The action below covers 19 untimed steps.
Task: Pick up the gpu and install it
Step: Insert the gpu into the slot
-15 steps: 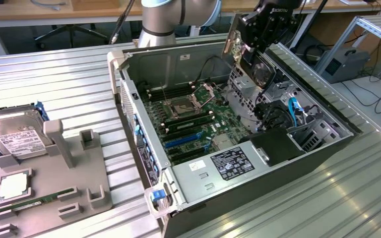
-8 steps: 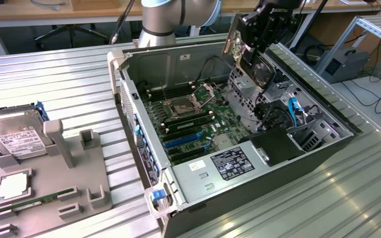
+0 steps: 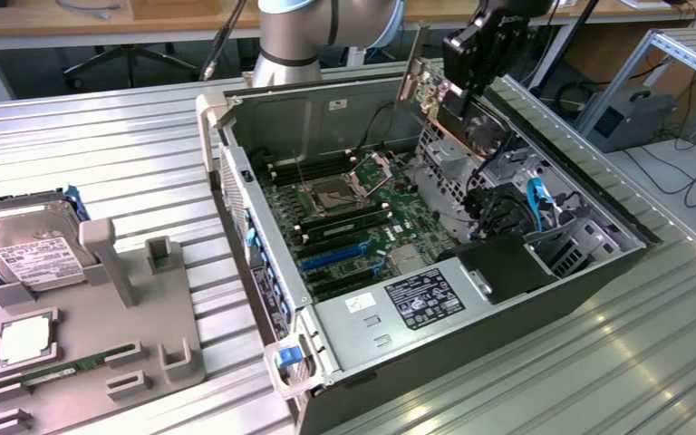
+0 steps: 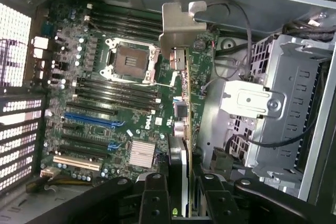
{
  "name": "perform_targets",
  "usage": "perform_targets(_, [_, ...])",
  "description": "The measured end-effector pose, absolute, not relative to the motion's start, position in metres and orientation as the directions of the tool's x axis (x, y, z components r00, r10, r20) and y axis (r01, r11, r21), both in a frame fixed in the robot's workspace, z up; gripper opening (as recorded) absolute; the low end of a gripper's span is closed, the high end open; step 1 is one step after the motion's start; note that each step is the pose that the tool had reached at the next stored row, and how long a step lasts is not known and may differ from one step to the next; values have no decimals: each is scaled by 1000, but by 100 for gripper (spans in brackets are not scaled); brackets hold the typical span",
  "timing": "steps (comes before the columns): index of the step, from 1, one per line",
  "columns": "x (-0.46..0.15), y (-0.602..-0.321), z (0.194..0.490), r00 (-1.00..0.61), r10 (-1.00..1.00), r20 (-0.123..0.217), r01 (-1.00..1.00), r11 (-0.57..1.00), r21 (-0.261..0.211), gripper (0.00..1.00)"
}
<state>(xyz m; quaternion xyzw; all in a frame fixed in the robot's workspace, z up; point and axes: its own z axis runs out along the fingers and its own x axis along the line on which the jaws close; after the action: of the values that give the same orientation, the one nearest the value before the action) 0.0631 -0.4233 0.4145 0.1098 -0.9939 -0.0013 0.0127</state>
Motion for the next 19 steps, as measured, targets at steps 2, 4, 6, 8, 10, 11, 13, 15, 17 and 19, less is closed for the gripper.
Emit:
perform_targets(2, [63,-423,415,-968,-252,25,-251,968,5,27])
perform_targets(4, [63,-423,414,-943,-333,25,-333,943,5,27])
perform_targets(6, [63,-423,414,-922,-386,25,-386,923,5,27])
perform_targets(8, [63,-423,414,-890,-456,25,-456,890,5,27])
perform_targets(10, [63,-423,415,-856,-517,25,-517,856,5,27])
perform_targets(11, [63,-423,414,-837,-546,25,-546,837,5,27])
perform_targets(13, [63,-423,414,-794,-607,25,-607,795,5,27])
perform_targets(15, [63,-423,414,-768,-641,25,-641,768,5,27])
perform_targets(17, [63,-423,414,-717,-697,25,-697,717,6,27])
perform_targets(19, [63,-423,413,-648,-762,25,-762,648,5,27])
